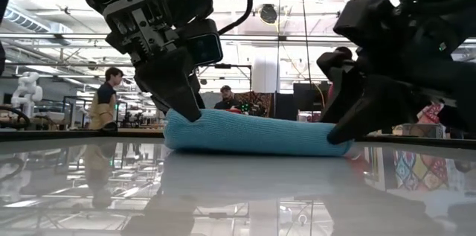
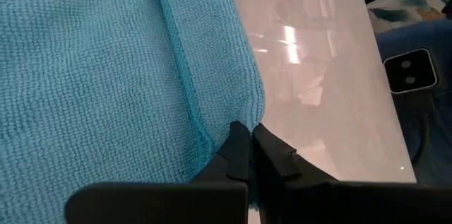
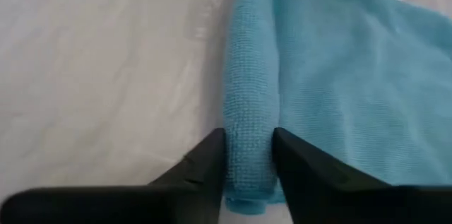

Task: Roll towel
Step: Roll the light blue towel

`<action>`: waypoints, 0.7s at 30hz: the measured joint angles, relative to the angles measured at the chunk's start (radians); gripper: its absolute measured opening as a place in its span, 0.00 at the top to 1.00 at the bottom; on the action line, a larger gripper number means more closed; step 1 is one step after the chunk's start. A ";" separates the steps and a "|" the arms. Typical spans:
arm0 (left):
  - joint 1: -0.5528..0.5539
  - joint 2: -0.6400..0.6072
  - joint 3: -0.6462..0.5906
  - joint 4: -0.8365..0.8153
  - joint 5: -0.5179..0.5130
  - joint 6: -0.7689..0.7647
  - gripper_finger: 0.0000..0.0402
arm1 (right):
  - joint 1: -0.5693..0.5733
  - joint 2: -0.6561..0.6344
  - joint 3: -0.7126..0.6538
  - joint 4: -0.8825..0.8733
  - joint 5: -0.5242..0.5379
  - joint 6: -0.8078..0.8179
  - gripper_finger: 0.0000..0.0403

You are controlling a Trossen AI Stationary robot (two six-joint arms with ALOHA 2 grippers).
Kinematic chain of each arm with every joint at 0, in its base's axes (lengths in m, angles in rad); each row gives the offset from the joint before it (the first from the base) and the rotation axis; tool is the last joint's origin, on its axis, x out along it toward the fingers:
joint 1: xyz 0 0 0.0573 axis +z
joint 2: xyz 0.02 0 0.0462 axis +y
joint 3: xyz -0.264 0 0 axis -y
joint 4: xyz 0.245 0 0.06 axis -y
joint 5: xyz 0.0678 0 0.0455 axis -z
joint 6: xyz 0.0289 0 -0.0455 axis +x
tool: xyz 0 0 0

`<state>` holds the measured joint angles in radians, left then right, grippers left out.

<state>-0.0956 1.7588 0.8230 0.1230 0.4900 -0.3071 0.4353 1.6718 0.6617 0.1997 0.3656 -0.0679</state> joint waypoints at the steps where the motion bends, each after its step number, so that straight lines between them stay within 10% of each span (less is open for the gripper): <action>1: 0.000 0.000 0.000 0.000 0.000 0.000 1.00 | -0.005 0.000 0.000 0.000 -0.022 0.000 0.74; 8: 0.000 0.000 0.000 -0.010 0.004 -0.028 1.00 | -0.053 0.000 0.000 -0.010 -0.192 0.136 0.98; 21: 0.000 -0.001 0.001 -0.022 0.030 -0.263 1.00 | -0.200 -0.051 -0.001 0.005 -0.538 0.504 0.99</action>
<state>-0.0959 1.7580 0.8238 0.1015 0.5203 -0.5704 0.2350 1.6205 0.6605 0.2043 -0.1728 0.4363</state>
